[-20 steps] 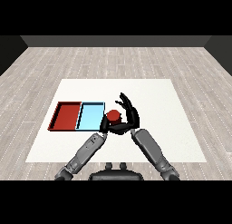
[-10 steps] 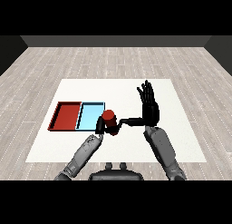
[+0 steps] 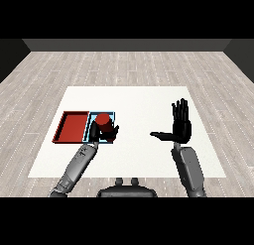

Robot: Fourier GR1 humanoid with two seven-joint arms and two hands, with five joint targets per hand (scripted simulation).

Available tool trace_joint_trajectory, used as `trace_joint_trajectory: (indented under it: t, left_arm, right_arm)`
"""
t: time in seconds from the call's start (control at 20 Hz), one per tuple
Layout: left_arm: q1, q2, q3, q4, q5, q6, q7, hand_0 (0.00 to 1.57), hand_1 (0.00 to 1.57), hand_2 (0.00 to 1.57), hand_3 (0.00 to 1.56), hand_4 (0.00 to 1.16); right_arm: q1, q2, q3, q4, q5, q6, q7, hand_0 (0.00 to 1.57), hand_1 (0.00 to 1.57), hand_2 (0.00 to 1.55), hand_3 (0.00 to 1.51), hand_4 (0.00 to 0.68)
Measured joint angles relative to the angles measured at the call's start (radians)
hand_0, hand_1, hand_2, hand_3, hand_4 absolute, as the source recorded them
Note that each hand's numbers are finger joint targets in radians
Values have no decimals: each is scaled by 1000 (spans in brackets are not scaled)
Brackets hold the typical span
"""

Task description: Pick the red can and put it in the red box

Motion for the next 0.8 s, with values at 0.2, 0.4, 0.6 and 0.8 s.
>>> trace_joint_trajectory:
  t: [0.2, 0.4, 0.6, 0.8]
  left_arm:
    - [15, 70, 56, -24, -16, -20, 25, 1571, 1571, 1557, 1419, 1123]
    - [-13, 129, 100, -22, -62, -20, 86, 1571, 1571, 1550, 1428, 1126]
    - [-98, 173, 157, 115, -105, -34, 111, 1566, 1566, 1508, 1424, 1102]
    - [-163, 225, 221, 290, -119, -71, 104, 1566, 1566, 1532, 1436, 1088]
  right_arm:
    - [68, -14, -16, 57, 19, 26, -36, 0, 0, 0, 0, 0]
    - [138, -23, -39, 114, 7, 77, -77, 0, 0, 0, 0, 0]
    - [173, -25, -50, 159, 8, 105, -104, 0, 0, 0, 0, 0]
    - [180, -13, -57, 218, 11, 121, -132, 0, 0, 0, 0, 0]
